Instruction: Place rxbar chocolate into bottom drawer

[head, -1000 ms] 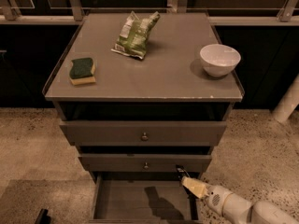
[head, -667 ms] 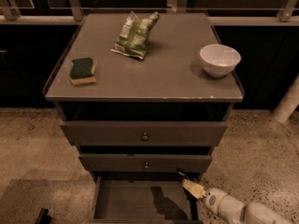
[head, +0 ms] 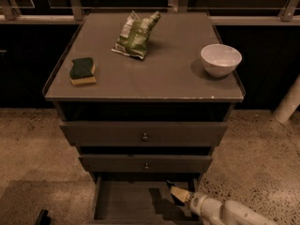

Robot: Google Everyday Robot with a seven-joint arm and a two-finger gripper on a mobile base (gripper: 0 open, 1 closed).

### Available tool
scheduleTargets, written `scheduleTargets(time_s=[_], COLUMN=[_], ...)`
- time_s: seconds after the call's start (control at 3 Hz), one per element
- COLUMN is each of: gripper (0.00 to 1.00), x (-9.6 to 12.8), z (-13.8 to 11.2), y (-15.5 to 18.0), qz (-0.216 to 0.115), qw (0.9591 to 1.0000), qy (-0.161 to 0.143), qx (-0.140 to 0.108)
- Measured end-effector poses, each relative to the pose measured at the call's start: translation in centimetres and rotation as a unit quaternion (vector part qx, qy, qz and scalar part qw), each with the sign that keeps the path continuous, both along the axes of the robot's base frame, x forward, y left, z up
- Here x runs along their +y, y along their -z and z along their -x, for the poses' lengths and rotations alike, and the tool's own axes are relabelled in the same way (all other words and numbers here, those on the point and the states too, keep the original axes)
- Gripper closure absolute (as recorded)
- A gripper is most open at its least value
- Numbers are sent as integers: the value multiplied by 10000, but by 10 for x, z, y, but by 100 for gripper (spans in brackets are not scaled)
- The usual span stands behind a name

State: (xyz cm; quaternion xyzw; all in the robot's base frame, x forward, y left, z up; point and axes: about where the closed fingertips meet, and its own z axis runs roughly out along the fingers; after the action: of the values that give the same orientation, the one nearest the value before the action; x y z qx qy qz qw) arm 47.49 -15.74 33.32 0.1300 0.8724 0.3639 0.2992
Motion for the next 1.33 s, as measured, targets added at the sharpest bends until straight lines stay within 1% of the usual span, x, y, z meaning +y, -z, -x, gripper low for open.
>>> scheduleTargets(time_s=[0.33,0.67,1.0,1.33], gripper=[100,100,100,100], x=[7,0,-12,-23], z=[-1,3,6,8], y=[3,20,70,118], qz=[-6,-88,-273,-331], qw=[10000,9997,9969,9919], qy=[-68,50,236,421], qx=[22,229,703,1155])
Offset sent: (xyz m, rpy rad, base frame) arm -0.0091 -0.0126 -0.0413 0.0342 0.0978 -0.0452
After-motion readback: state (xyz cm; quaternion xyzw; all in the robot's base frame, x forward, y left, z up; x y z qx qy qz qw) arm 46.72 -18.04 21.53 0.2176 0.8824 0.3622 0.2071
